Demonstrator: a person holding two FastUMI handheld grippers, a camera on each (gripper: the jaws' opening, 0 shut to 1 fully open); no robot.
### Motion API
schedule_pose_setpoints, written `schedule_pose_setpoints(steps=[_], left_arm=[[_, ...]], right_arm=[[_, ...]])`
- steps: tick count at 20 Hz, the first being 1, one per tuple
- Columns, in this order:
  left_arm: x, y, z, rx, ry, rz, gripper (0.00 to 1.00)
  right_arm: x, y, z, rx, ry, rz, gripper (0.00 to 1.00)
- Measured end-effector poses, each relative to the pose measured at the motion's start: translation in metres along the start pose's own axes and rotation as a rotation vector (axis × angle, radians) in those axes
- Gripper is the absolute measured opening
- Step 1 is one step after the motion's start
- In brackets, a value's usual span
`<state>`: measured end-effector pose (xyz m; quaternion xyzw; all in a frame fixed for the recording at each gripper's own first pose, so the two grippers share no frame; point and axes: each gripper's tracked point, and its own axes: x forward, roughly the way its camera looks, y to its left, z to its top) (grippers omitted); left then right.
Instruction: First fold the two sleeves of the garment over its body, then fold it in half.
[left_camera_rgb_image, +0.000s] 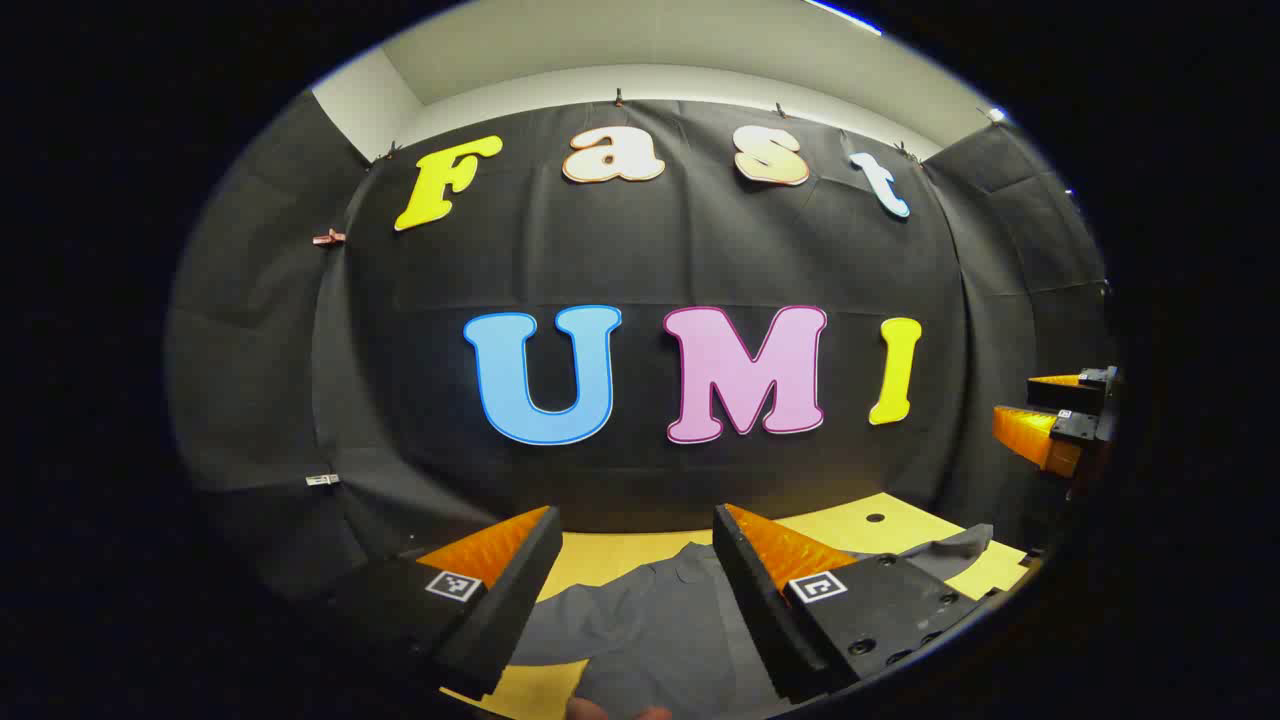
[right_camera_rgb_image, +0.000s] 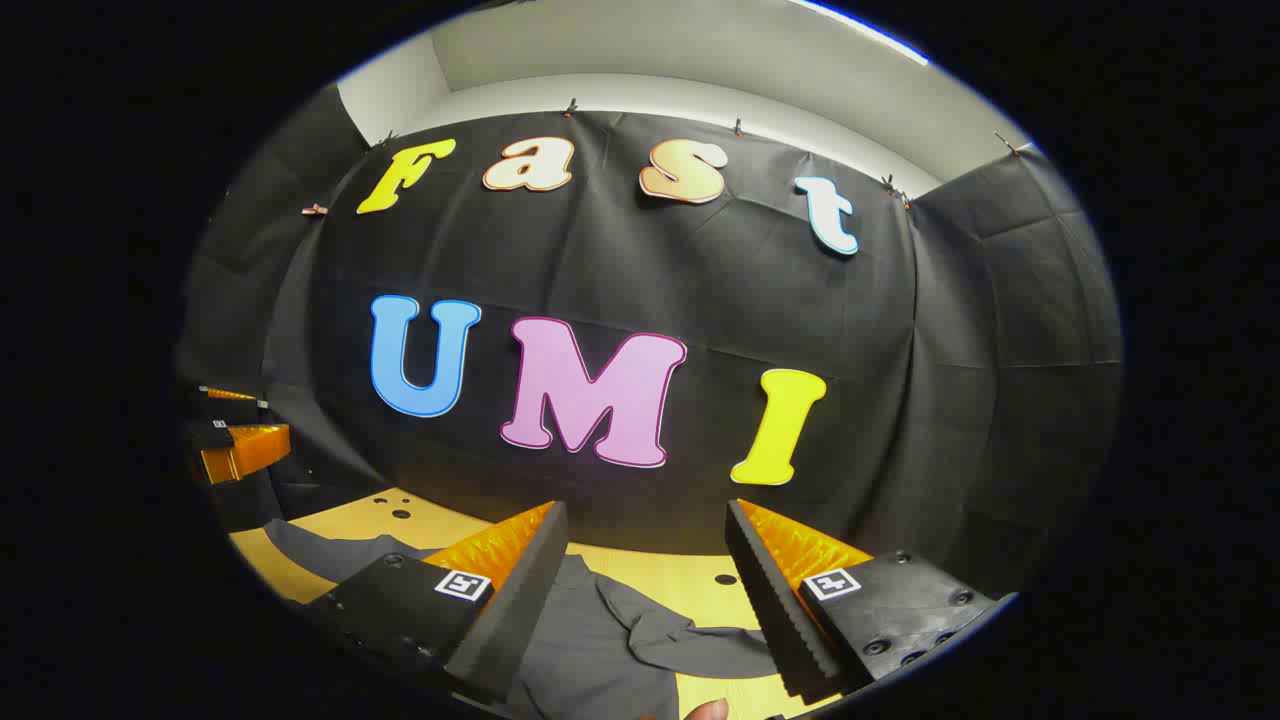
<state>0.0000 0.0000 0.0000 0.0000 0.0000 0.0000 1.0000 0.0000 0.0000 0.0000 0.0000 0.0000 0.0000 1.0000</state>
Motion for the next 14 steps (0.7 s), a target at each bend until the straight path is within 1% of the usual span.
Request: schedule_pose_setpoints(steps=[14], left_arm=[[0.0068,-0.0102,-0.0046,0.01,0.015,-0.009,0.96]], right_arm=[[0.0029,-0.0072,-0.006,-0.008,0.008,-0.005,0.97]])
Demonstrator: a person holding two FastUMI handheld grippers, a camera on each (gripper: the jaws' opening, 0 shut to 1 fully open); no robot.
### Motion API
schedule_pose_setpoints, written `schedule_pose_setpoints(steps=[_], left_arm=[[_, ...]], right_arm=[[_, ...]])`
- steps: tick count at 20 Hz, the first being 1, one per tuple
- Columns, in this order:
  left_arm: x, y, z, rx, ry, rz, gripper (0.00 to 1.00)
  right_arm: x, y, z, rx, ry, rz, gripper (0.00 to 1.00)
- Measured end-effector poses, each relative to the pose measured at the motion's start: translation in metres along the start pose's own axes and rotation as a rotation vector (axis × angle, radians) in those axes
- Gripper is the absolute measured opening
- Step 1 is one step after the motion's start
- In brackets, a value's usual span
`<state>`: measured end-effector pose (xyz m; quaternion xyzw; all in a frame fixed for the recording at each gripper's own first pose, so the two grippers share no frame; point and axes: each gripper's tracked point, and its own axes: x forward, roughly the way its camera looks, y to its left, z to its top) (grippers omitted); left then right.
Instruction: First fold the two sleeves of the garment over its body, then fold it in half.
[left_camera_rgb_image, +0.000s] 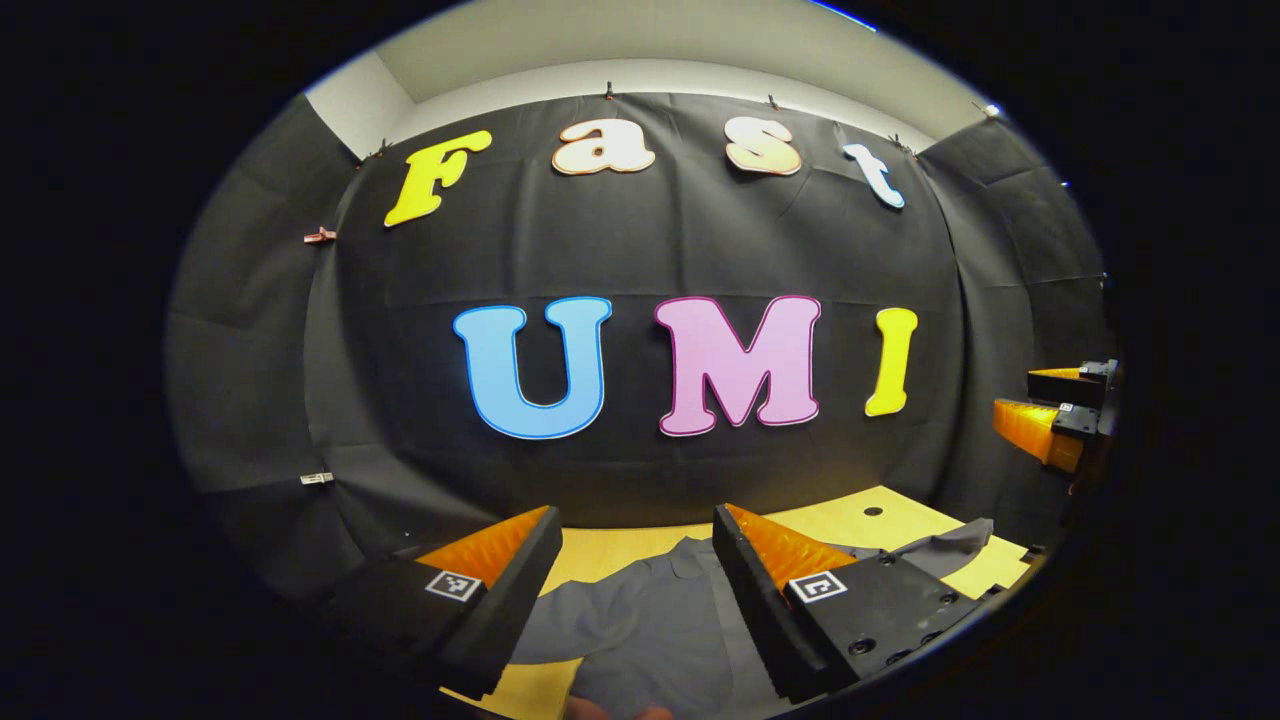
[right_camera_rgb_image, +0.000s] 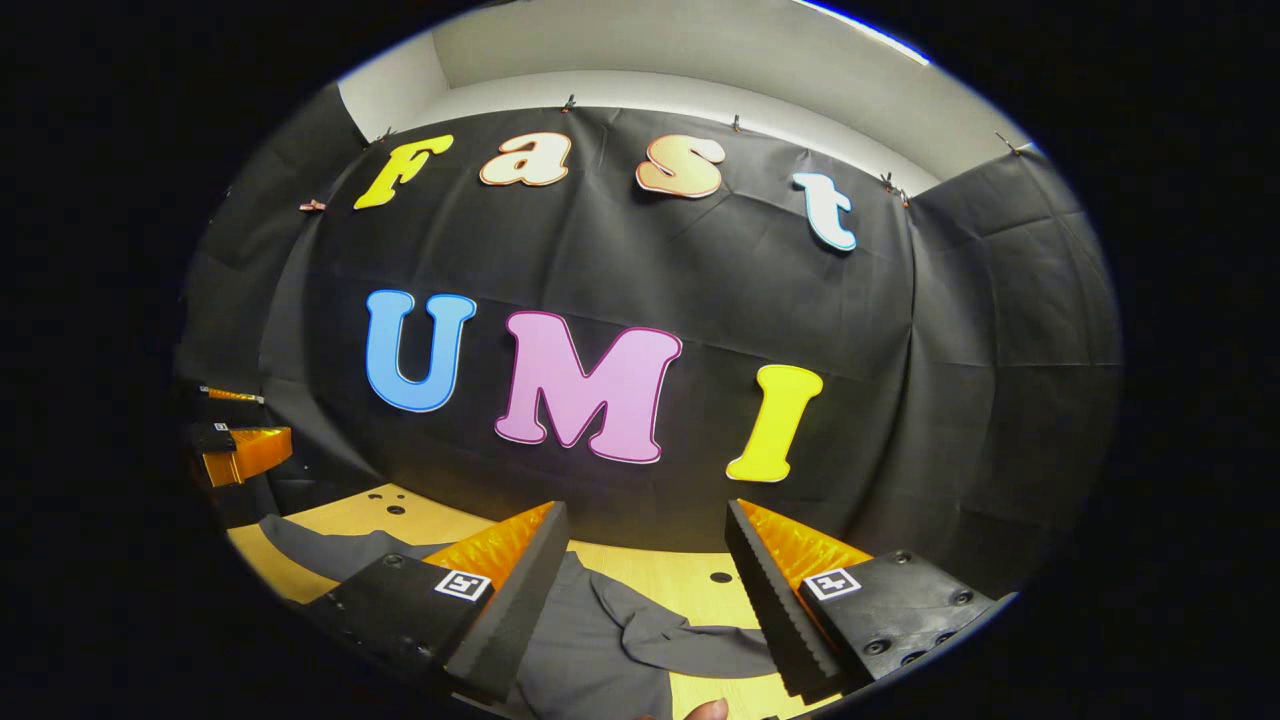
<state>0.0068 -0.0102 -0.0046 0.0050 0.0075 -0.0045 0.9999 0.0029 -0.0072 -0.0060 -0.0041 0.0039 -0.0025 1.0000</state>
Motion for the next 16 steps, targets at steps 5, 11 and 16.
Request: schedule_pose_setpoints(steps=[5,11,16], left_arm=[[-0.001,-0.004,-0.004,0.003,0.007,-0.005,0.96],[-0.001,-0.016,-0.01,-0.001,0.02,-0.021,0.95],[0.001,-0.037,-0.014,0.016,0.037,-0.033,0.95]], right_arm=[[-0.001,-0.003,-0.003,0.004,0.008,-0.002,0.97],[0.007,-0.036,-0.017,-0.01,0.037,-0.039,0.97],[0.025,-0.105,-0.065,-0.044,0.118,-0.132,0.98]])
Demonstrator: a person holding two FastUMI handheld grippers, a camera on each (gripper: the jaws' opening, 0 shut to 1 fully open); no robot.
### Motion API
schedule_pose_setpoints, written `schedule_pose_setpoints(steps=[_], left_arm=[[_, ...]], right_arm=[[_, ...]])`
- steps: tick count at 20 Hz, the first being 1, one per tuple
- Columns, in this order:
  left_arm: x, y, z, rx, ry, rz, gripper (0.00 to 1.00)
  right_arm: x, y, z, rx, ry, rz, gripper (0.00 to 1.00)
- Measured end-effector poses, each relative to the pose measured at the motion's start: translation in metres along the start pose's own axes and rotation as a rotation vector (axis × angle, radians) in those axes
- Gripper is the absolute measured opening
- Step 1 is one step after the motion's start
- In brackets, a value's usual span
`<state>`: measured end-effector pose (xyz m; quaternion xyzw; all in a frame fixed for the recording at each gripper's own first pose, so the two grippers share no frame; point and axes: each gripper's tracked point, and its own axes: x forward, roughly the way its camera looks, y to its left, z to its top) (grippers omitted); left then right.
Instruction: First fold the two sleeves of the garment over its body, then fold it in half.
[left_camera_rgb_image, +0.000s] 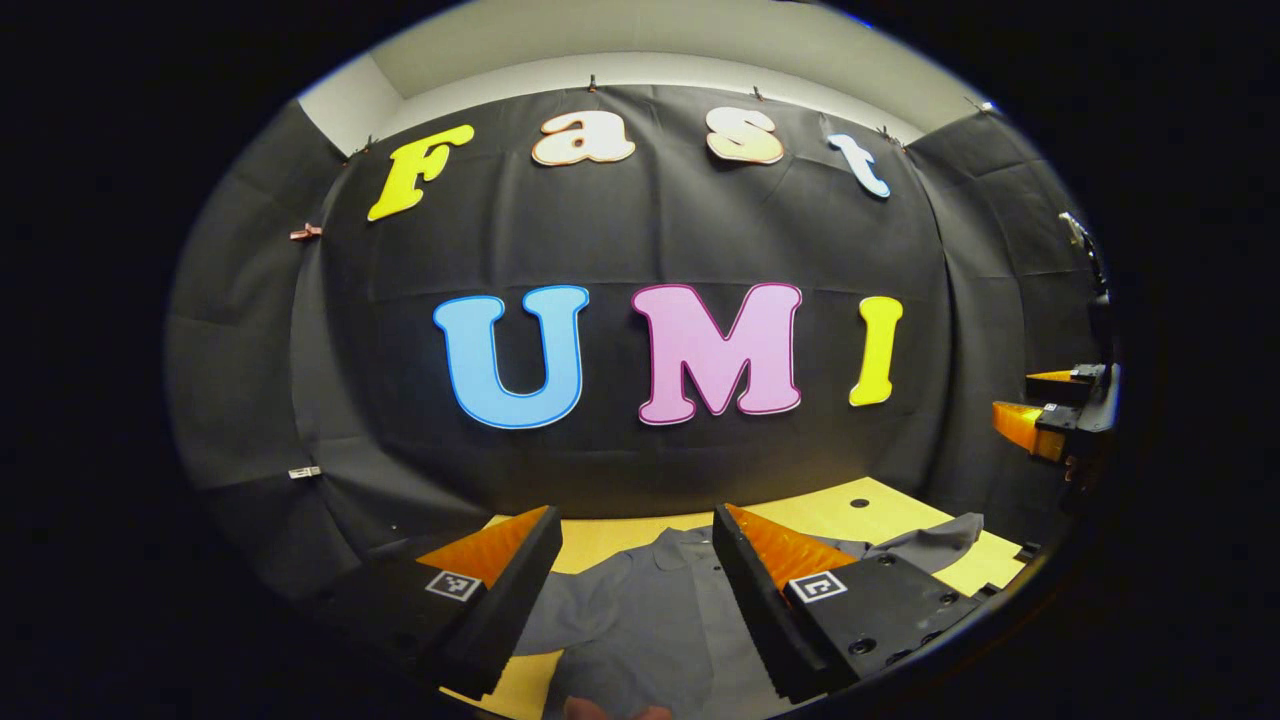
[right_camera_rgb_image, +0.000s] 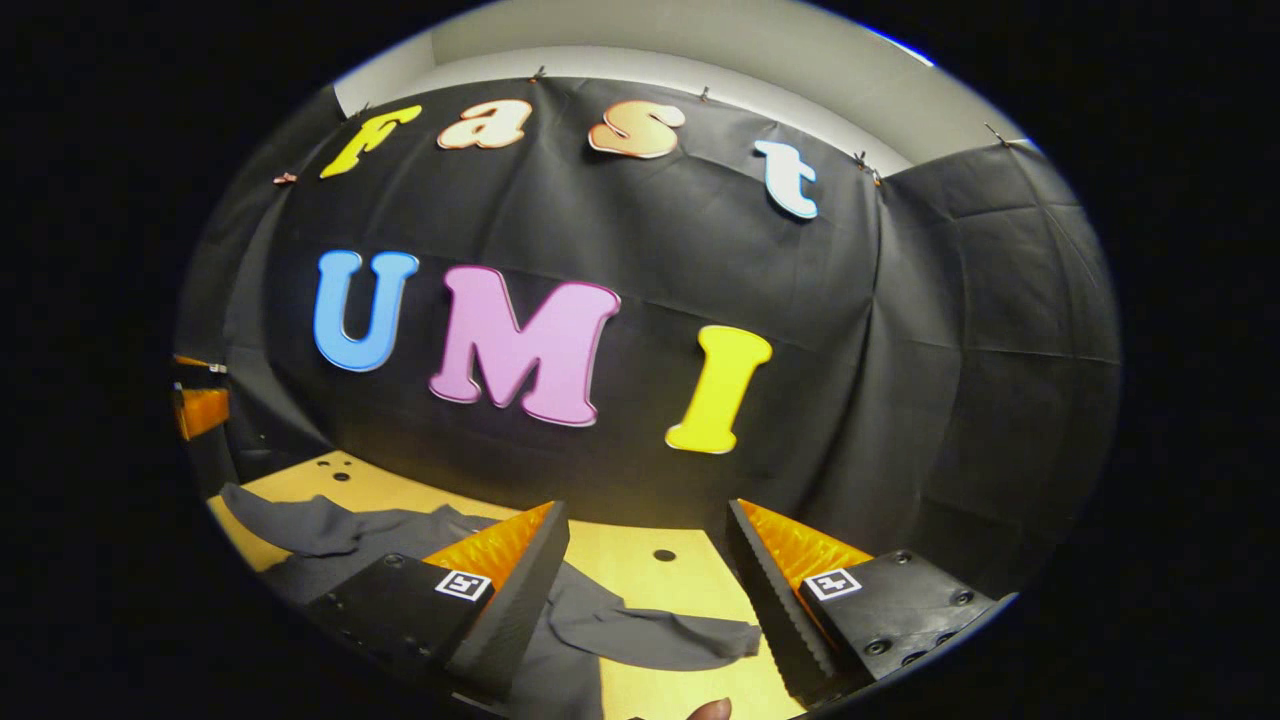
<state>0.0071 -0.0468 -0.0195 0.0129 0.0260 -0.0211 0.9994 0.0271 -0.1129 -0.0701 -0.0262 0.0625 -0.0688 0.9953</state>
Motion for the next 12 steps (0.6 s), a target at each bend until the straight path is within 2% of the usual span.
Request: schedule_pose_setpoints(steps=[7,12], left_arm=[[0.011,-0.036,-0.006,-0.005,0.027,-0.016,0.96],[0.022,-0.056,-0.014,-0.018,0.07,0.015,0.96]], right_arm=[[0.051,-0.075,-0.093,-0.027,0.132,-0.063,0.98],[0.09,-0.103,-0.17,0.012,0.258,-0.041,0.98]])
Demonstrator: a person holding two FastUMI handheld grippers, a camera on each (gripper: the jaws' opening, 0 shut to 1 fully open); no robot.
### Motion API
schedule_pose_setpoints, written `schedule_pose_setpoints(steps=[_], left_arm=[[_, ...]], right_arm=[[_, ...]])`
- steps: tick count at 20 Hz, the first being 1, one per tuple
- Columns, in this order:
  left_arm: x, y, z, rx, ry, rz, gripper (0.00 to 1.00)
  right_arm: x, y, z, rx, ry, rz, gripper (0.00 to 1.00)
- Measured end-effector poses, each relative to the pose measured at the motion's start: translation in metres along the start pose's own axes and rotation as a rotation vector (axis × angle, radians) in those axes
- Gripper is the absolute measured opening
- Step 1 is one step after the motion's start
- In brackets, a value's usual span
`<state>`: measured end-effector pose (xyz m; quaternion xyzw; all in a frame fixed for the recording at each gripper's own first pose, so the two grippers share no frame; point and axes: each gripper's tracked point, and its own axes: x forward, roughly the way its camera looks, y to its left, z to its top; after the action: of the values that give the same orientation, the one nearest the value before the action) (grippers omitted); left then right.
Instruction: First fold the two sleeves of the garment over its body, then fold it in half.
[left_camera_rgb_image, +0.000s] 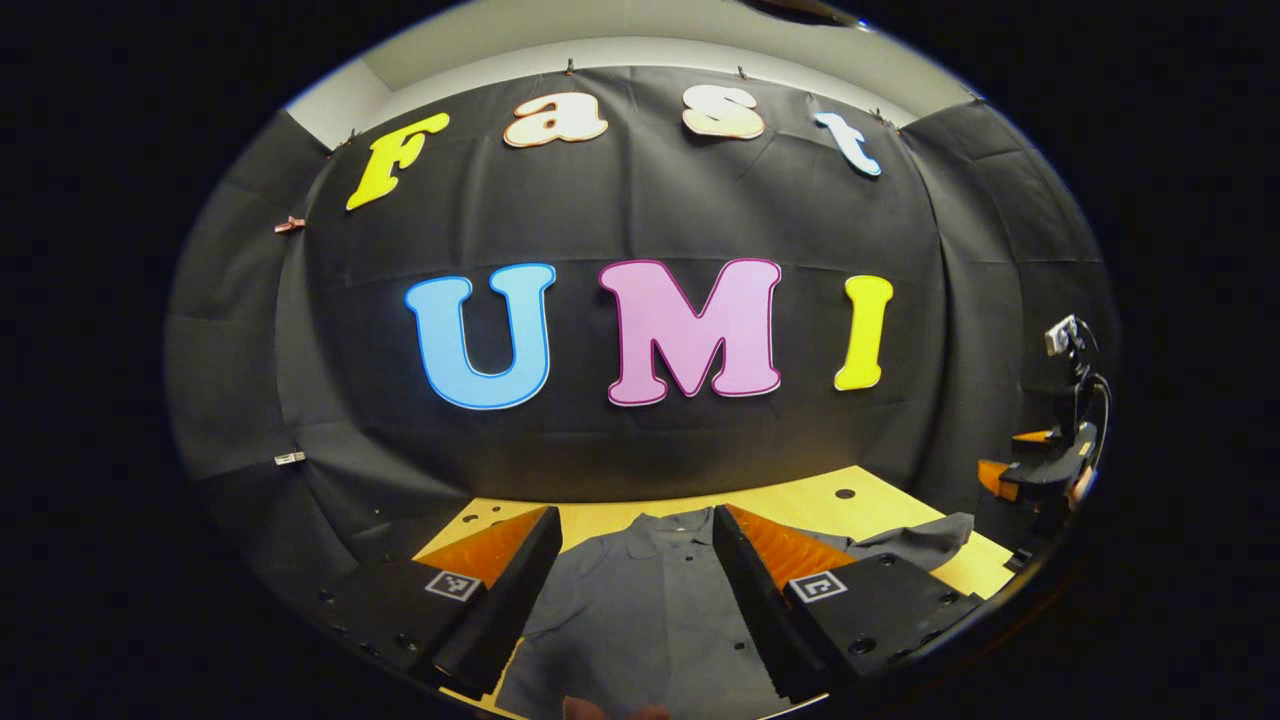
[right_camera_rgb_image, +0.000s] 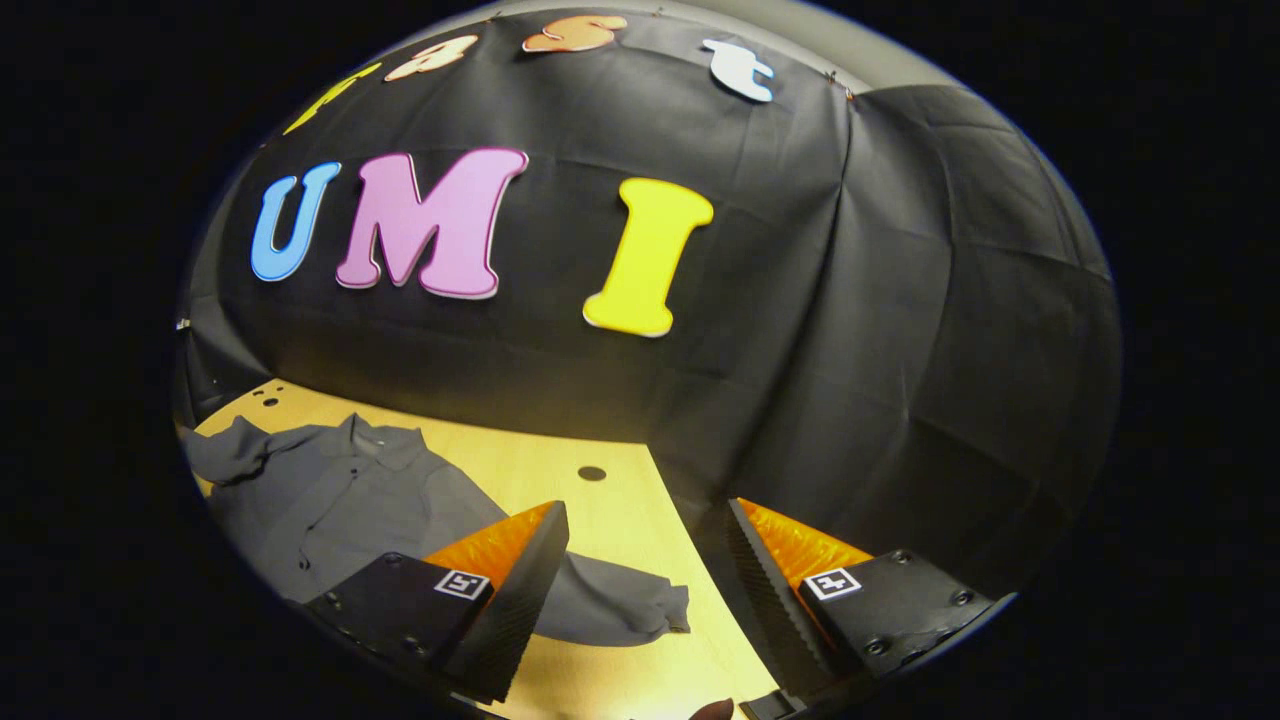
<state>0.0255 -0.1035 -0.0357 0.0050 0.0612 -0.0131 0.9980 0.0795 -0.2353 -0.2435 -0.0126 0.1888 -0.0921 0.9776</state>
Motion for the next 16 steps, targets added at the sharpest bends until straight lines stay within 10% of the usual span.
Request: schedule_pose_setpoints(steps=[16], left_arm=[[0.012,-0.034,-0.016,0.05,0.098,0.094,0.97]], right_arm=[[0.11,-0.008,-0.172,0.049,0.336,0.14,0.98]])
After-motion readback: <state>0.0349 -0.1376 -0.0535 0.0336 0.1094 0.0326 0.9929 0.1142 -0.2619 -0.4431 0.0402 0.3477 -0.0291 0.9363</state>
